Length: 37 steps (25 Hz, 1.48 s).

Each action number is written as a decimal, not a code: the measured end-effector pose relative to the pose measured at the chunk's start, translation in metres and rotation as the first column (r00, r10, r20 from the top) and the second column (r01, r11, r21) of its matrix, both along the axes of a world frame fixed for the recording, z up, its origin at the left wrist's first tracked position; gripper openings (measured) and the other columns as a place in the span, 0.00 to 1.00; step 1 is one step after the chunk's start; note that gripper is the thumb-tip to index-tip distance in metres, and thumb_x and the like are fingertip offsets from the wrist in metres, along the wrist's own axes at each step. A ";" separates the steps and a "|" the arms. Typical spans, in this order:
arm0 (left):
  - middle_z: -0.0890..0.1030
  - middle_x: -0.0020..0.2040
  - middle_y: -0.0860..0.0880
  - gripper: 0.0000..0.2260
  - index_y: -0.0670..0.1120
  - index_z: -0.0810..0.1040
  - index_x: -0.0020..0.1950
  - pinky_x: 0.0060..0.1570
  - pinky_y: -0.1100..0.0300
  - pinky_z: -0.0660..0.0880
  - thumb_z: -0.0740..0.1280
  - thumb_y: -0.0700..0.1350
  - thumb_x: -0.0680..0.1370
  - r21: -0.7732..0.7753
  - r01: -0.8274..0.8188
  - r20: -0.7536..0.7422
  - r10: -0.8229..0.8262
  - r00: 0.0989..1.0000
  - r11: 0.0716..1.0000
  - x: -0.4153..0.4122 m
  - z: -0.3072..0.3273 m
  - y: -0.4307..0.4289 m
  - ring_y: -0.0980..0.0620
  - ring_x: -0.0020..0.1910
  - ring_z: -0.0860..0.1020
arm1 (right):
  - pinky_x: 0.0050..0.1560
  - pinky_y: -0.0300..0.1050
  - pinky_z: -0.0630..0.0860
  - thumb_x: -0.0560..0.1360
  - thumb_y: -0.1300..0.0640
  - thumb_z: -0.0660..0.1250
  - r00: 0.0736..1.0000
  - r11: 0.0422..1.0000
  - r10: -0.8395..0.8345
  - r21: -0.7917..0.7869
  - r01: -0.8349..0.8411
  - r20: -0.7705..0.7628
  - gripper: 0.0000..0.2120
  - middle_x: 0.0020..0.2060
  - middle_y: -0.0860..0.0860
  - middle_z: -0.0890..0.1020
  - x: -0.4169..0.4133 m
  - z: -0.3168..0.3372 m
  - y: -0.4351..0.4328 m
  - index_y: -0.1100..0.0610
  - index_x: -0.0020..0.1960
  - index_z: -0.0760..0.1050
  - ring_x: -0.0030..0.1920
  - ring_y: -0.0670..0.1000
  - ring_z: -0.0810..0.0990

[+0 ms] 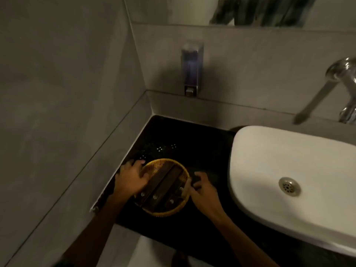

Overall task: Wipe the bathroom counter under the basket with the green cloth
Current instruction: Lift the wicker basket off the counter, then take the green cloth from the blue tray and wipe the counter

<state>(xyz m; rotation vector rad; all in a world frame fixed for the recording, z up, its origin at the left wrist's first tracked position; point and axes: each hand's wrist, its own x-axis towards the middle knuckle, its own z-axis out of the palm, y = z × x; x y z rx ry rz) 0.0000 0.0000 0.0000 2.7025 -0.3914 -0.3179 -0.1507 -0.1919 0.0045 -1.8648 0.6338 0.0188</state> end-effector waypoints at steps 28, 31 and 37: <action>0.76 0.57 0.47 0.16 0.51 0.71 0.64 0.42 0.61 0.76 0.66 0.43 0.78 -0.302 0.116 -0.299 -0.209 0.931 0.946 -0.184 -0.036 -0.053 0.50 0.50 0.77 | 0.40 0.36 0.76 0.71 0.55 0.72 0.900 0.912 -0.399 0.025 0.409 -0.177 0.19 0.44 0.47 0.79 -0.206 -0.022 -0.079 0.48 0.60 0.70 0.44 0.44 0.79; 0.75 0.60 0.45 0.17 0.49 0.72 0.65 0.47 0.56 0.75 0.67 0.45 0.77 -0.229 0.206 -0.049 -0.223 0.974 0.951 -0.177 -0.017 -0.082 0.53 0.52 0.74 | 0.39 0.37 0.75 0.72 0.53 0.70 0.861 0.870 -0.490 -0.022 0.492 -0.139 0.12 0.43 0.49 0.81 -0.230 -0.020 -0.104 0.51 0.54 0.74 0.44 0.46 0.80; 0.76 0.53 0.55 0.13 0.52 0.74 0.61 0.46 0.64 0.75 0.66 0.44 0.77 -0.394 0.381 0.134 -0.357 0.924 0.836 -0.234 0.038 -0.230 0.55 0.49 0.77 | 0.43 0.51 0.80 0.73 0.59 0.69 0.806 0.802 -0.592 -0.080 0.592 0.024 0.03 0.37 0.52 0.83 -0.318 0.003 -0.200 0.52 0.44 0.79 0.38 0.53 0.82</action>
